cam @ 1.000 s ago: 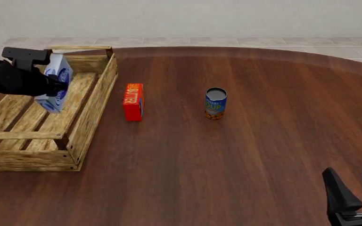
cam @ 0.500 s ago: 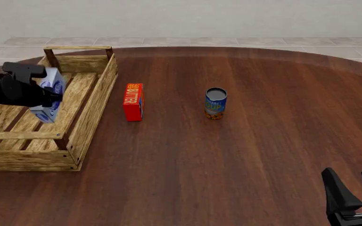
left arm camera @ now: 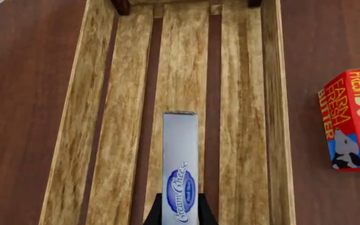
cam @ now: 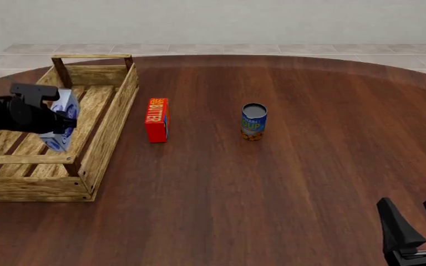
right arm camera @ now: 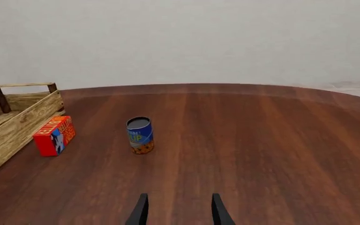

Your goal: Pick up the cream cheese and put it in the tray.

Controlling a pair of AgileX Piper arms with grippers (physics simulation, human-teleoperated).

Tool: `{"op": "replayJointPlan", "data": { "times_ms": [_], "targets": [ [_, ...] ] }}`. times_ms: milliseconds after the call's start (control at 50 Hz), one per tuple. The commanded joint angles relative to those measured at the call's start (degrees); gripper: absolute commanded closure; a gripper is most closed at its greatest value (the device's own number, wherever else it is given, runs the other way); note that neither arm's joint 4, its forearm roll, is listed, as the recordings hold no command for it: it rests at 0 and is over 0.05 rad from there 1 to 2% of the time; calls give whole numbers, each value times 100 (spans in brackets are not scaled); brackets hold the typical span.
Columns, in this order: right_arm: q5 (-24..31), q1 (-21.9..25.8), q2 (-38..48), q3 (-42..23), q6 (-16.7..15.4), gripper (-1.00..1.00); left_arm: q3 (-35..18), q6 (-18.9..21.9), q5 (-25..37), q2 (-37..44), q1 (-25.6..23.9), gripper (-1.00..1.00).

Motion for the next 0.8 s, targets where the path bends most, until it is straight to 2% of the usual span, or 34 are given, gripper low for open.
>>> {"op": "replayJointPlan", "data": {
  "times_ms": [20,800],
  "targets": [
    [10,10,-4,2,3,-100,-38,106,-72,87,57,100],
    [-109,30,168,2,-1,-100,-45,280,-228,413,411,100]
  ]
}}
